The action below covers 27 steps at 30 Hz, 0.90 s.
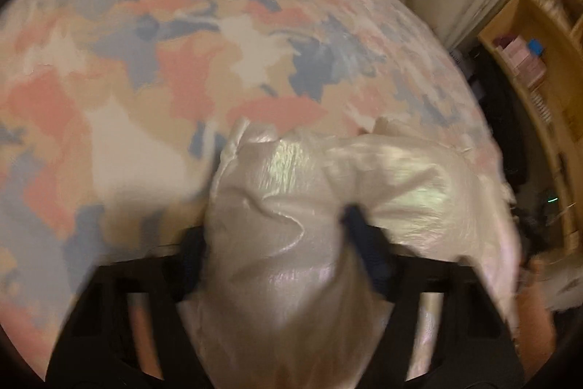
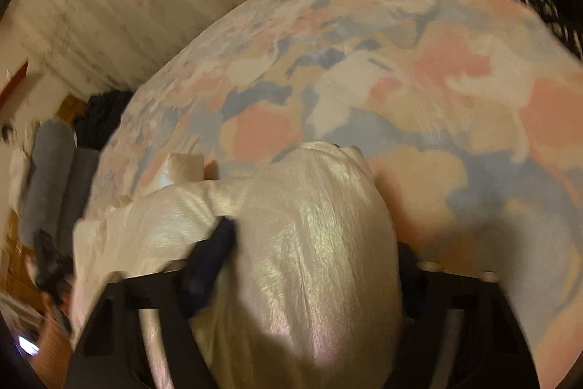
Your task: Fold large clothes
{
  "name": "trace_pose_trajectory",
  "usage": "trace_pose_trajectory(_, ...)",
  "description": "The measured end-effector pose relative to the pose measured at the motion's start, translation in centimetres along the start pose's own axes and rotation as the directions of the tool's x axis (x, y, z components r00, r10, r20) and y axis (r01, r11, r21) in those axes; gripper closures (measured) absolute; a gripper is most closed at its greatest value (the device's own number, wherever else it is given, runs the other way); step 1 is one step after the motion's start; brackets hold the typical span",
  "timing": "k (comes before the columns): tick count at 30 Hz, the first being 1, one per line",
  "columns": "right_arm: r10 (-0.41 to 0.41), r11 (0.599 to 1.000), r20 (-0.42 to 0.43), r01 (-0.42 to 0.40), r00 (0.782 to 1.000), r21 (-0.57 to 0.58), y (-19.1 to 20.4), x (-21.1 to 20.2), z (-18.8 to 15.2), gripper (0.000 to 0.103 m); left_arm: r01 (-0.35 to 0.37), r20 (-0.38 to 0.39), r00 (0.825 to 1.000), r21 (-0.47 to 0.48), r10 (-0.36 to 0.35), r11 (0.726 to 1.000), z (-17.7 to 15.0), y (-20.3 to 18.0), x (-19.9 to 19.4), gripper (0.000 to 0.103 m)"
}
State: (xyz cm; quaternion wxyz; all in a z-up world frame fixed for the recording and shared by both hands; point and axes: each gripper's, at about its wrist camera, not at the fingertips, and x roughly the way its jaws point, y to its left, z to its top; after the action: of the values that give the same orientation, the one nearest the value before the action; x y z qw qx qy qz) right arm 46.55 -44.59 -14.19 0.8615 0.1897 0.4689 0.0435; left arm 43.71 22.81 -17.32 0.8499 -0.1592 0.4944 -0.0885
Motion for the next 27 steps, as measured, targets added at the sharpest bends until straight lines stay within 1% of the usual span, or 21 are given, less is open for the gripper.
trace_pose_trajectory(1, -0.028, 0.999, 0.014, 0.028, 1.0, -0.034, 0.8, -0.3, -0.1, 0.061, -0.038, 0.008, 0.999, 0.022, 0.037, 0.999, 0.1, -0.8, -0.2, 0.072)
trace_pose_trajectory(2, -0.072, 0.995, 0.039, 0.075, 0.997, -0.065, 1.5, -0.8, -0.2, 0.074, -0.106, 0.029, 0.994, 0.053, 0.105, 0.993, 0.1, -1.9, -0.5, 0.082)
trace_pose_trajectory(3, -0.112, 0.99, 0.068, 0.117, 0.991, -0.084, 2.2, -1.4, -0.2, 0.077, -0.135, 0.045, 0.99, 0.061, 0.133, 0.989, 0.2, -2.6, -0.9, 0.088)
trace_pose_trajectory(4, -0.127, 0.987, 0.1, 0.135, 0.987, -0.083, 2.8, -2.1, -0.2, 0.082, -0.163, 0.061, 0.985, 0.06, 0.16, 0.985, 0.3, -3.2, -1.3, 0.089)
trace_pose_trajectory(6, -0.152, 0.985, 0.179, 0.164, 0.972, -0.051, 3.7, -3.8, 0.2, 0.083, -0.223, 0.097, 0.971, 0.022, 0.22, 0.974, 0.7, -4.2, -2.4, 0.091)
trace_pose_trajectory(8, -0.178, 0.983, 0.218, 0.184, 0.96, -0.007, 4.4, -4.7, 0.8, 0.083, -0.274, 0.112, 0.956, -0.001, 0.272, 0.962, 1.0, -4.8, -2.7, 0.091)
trace_pose_trajectory(10, -0.24, 0.97, 0.206, 0.245, 0.949, 0.0, 5.0, -4.0, 1.2, 0.083, -0.337, 0.097, 0.936, -0.035, 0.339, 0.941, 1.0, -5.0, -1.4, 0.09)
trace_pose_trajectory(11, -0.291, 0.955, 0.168, 0.297, 0.942, -0.011, 5.3, -2.6, 1.2, 0.083, -0.354, 0.083, 0.93, -0.049, 0.357, 0.934, 0.9, -4.9, -0.9, 0.09)
trace_pose_trajectory(12, -0.326, 0.943, 0.13, 0.332, 0.936, -0.026, 5.4, -1.1, 1.0, 0.083, -0.375, 0.067, 0.923, -0.063, 0.379, 0.925, 0.6, -4.9, 0.0, 0.089)
trace_pose_trajectory(13, -0.349, 0.934, 0.105, 0.355, 0.931, -0.038, 5.4, -0.2, 0.9, 0.081, -0.414, 0.071, 0.906, -0.053, 0.417, 0.909, 0.0, -5.1, 1.1, 0.087)
trace_pose_trajectory(14, -0.384, 0.919, 0.089, 0.39, 0.919, -0.054, 5.4, 1.3, 0.4, 0.077, -0.441, 0.082, 0.893, -0.035, 0.443, 0.897, -0.3, -5.4, 1.8, 0.085)
trace_pose_trajectory(15, -0.4, 0.913, 0.089, 0.406, 0.912, -0.053, 5.2, 1.9, 0.1, 0.075, -0.485, 0.1, 0.87, -0.008, 0.483, 0.874, -0.8, -5.9, 2.7, 0.084)
trace_pose_trajectory(16, -0.407, 0.91, 0.085, 0.412, 0.909, -0.045, 5.0, 2.4, -0.3, 0.072, -0.513, 0.112, 0.853, 0.001, 0.51, 0.858, -1.2, -6.2, 3.4, 0.084)
trace_pose_trajectory(18, -0.41, 0.91, 0.091, 0.414, 0.908, -0.024, 4.9, 2.9, -0.5, 0.071, -0.527, 0.122, 0.844, -0.001, 0.523, 0.85, -1.4, -6.4, 4.1, 0.084)
trace_pose_trajectory(19, -0.411, 0.91, 0.092, 0.414, 0.907, -0.022, 4.6, 3.1, -0.8, 0.07, -0.526, 0.121, 0.844, 0.0, 0.522, 0.851, -1.4, -6.4, 4.3, 0.083)
trace_pose_trajectory(20, -0.409, 0.911, 0.091, 0.412, 0.908, -0.018, 4.5, 3.2, -0.9, 0.069, -0.523, 0.119, 0.846, -0.001, 0.519, 0.852, -1.4, -6.2, 4.5, 0.082)
trace_pose_trajectory(22, -0.403, 0.914, 0.087, 0.406, 0.911, -0.01, 4.1, 3.3, -1.1, 0.066, -0.505, 0.115, 0.857, -0.013, 0.503, 0.863, -1.4, -5.8, 4.4, 0.081)
trace_pose_trajectory(23, -0.401, 0.915, 0.084, 0.403, 0.912, -0.006, 4.0, 3.3, -1.2, 0.063, -0.496, 0.114, 0.862, -0.016, 0.494, 0.868, -1.5, -5.7, 4.4, 0.08)
trace_pose_trajectory(24, -0.403, 0.915, 0.081, 0.404, 0.912, 0.0, 4.0, 3.2, -1.3, 0.061, -0.488, 0.115, 0.865, -0.025, 0.488, 0.872, -1.5, -5.4, 4.3, 0.077)
trace_pose_trajectory(26, -0.409, 0.912, 0.069, 0.41, 0.91, 0.009, 3.5, 3.1, -1.0, 0.05, -0.485, 0.118, 0.866, -0.035, 0.485, 0.874, -1.4, -5.1, 4.1, 0.075)
trace_pose_trajectory(27, -0.417, 0.909, 0.059, 0.417, 0.907, 0.013, 3.3, 3.0, -0.8, 0.047, -0.486, 0.119, 0.866, -0.034, 0.486, 0.873, -1.4, -5.1, 4.0, 0.073)
